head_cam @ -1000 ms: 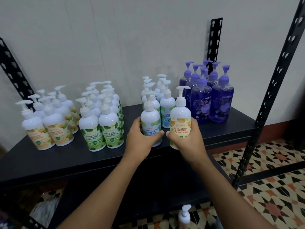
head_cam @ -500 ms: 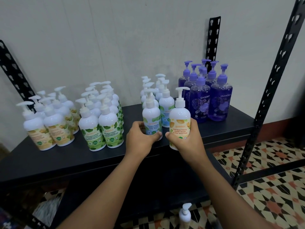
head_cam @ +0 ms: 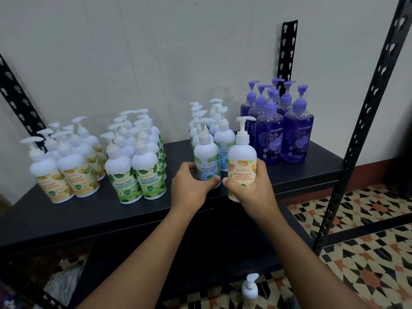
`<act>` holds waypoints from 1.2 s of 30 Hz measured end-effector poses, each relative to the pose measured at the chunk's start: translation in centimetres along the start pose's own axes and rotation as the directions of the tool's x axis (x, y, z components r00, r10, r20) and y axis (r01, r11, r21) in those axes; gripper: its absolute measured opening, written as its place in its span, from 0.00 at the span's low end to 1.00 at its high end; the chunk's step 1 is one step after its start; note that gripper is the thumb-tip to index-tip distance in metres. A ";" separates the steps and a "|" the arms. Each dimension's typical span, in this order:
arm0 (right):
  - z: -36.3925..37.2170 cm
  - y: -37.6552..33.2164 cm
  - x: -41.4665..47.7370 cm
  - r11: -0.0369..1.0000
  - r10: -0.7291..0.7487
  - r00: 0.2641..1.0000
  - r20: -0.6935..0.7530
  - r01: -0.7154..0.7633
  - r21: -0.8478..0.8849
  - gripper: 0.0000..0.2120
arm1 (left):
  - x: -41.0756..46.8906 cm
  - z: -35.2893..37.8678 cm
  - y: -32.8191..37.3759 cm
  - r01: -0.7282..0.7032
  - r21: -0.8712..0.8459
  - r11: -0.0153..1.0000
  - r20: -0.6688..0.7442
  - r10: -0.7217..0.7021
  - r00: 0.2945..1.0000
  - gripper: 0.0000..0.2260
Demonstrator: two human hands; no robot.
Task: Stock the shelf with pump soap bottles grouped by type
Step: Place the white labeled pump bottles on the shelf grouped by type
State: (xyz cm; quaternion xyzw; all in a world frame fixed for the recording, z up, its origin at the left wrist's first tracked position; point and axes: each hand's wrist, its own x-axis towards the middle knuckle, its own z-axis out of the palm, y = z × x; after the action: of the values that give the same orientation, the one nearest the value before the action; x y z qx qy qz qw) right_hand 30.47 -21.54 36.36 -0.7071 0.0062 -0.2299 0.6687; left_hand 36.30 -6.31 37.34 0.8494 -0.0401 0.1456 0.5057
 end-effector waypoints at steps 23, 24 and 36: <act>11.5 -6.9 -8.1 0.999 -0.015 0.956 0.292 0.006 0.034 0.27 | -7.9 -23.3 -8.5 0.106 0.423 0.900 -0.332 0.045 0.942 0.07; 13.2 -7.3 -8.4 0.999 -0.021 0.948 0.319 0.010 0.037 0.28 | -7.6 -25.0 -9.7 0.155 0.469 0.869 -0.358 0.027 0.933 0.10; 32.6 -6.9 -7.7 0.997 -0.062 0.861 0.506 0.076 -0.007 0.21 | -4.9 -33.0 -17.3 0.178 0.732 0.658 -0.112 -0.142 0.984 0.33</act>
State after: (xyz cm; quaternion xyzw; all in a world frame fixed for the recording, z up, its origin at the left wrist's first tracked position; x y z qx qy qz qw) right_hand 32.37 12.34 40.48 -0.7512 -0.1910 -0.0604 0.6289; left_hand 28.56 30.43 36.02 0.9777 0.1082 0.1234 0.1309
